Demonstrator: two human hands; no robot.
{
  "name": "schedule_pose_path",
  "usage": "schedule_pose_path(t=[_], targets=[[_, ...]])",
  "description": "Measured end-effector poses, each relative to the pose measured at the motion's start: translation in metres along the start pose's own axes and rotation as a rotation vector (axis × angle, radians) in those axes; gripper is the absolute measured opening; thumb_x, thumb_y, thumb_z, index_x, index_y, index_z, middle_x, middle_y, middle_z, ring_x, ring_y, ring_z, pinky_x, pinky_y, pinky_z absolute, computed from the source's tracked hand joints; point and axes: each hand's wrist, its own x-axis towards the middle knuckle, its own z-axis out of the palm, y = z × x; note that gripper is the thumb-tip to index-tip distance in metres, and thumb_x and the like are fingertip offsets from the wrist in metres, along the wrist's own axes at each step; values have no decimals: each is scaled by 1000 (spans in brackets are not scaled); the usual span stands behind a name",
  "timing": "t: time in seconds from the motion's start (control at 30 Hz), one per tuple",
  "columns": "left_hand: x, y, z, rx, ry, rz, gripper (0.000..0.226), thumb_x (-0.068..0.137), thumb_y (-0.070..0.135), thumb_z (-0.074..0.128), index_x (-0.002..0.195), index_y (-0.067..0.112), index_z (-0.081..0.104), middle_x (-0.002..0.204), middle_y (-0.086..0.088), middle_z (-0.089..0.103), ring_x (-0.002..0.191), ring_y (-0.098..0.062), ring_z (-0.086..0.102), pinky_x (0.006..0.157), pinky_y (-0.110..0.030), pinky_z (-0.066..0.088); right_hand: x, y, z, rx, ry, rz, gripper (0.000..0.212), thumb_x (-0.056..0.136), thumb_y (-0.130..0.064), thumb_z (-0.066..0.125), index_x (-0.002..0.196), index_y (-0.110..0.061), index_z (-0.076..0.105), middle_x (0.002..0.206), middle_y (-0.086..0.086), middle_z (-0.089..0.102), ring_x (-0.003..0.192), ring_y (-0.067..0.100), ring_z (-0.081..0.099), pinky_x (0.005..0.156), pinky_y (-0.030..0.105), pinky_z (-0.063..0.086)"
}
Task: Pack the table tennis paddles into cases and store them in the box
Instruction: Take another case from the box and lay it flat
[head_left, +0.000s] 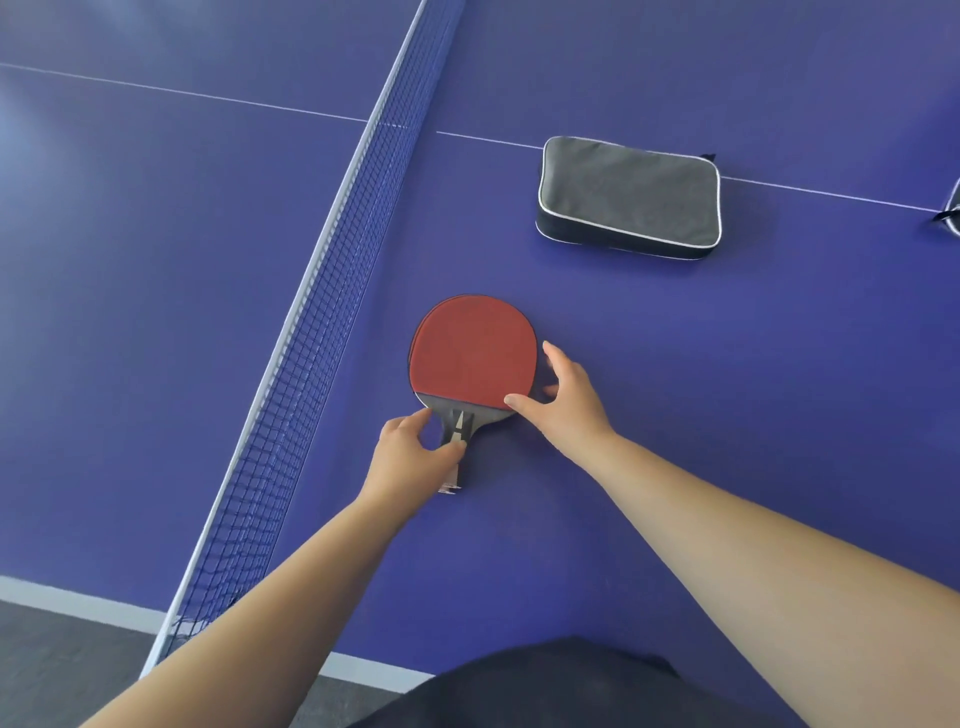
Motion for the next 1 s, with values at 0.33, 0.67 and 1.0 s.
schedule_pose_path(t=[0.33, 0.67, 1.0], targets=[[-3, 35, 14, 528, 102, 387, 71, 92, 42, 55, 154, 23, 26, 160, 3, 20, 148, -20, 11, 120, -39, 15, -50, 46, -72, -357, 167, 81, 74, 92, -48, 57, 153, -24, 23, 158, -2, 27, 143, 22, 27, 110, 44, 37], [-42, 95, 112, 991, -93, 676, 74, 97, 51, 43, 157, 21, 10, 164, 3, 6, 151, -19, 0, 123, -41, 1, -139, 140, -157, -644, 261, 305, 67, 99, -52, 37, 154, -19, 17, 163, 5, 11, 149, 28, 11, 118, 46, 23], [-142, 152, 253, 1098, -164, 891, 67, 101, 45, 37, 157, 19, 9, 164, 2, 12, 151, -20, 3, 123, -41, 0, -255, 245, -243, -641, 309, 412, 65, 101, -51, 32, 155, -21, 13, 163, 4, 5, 150, 28, 4, 118, 49, 13]])
